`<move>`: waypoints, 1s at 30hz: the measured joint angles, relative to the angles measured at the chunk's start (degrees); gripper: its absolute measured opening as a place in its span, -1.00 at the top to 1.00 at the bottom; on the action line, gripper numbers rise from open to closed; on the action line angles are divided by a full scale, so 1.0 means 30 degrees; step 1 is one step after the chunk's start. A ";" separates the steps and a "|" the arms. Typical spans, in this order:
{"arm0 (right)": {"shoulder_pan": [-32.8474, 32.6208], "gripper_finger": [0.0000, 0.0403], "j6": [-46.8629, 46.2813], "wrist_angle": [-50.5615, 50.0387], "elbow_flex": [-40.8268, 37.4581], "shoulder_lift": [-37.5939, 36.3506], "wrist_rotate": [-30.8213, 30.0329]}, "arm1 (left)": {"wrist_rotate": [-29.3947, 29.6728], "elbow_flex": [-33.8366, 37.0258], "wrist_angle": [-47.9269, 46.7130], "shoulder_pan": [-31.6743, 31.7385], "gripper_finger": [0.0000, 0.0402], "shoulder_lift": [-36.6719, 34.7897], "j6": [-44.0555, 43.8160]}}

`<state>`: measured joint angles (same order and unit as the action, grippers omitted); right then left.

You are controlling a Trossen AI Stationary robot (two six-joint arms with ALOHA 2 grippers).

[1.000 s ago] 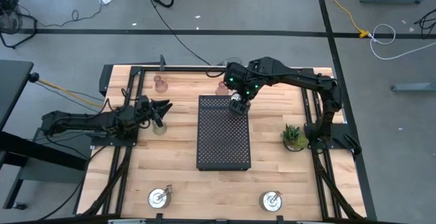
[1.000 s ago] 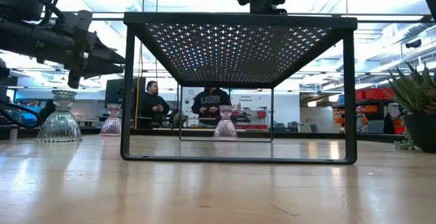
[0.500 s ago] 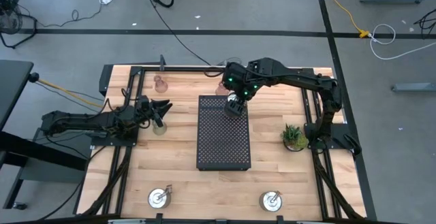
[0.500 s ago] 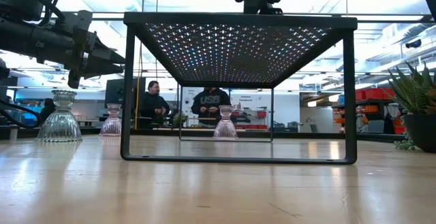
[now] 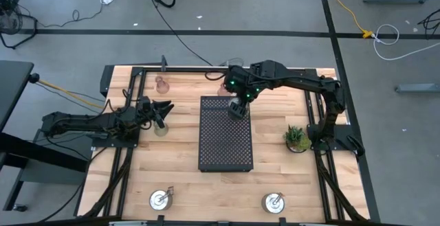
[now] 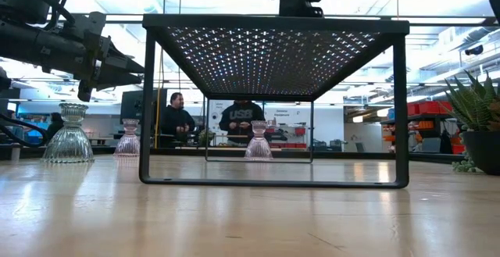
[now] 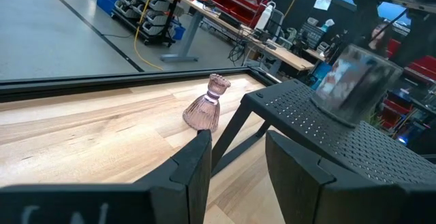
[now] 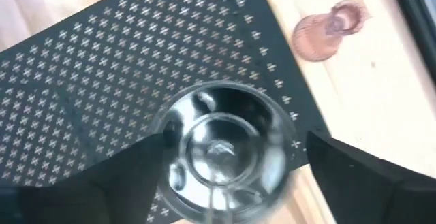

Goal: Pick & Place candle stick holders
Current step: Put the top brown scented candle on the shelf, then put the right pink candle holder on the shelf

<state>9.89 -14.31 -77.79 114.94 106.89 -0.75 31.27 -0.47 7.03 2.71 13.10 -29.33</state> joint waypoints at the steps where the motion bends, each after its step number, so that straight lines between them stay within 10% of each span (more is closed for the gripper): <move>1: 0.0010 -0.63 -0.0038 0.0057 -0.0001 0.0000 -0.0025 | 0.0000 0.0000 -0.0001 0.0002 0.29 0.0000 0.0010; 10: 0.0085 -0.28 0.0090 0.0918 0.0004 -0.0007 0.0094 | 0.0000 0.0007 0.0000 -0.0005 0.29 0.0000 -0.0012; 30: 0.1329 -0.29 0.0603 0.3929 0.0425 -0.0044 0.1085 | 0.0000 0.0000 0.0000 0.0002 0.29 0.0007 -0.0033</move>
<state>13.88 -12.50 -66.00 116.22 106.76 2.50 31.27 -0.47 7.03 2.72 13.12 -29.43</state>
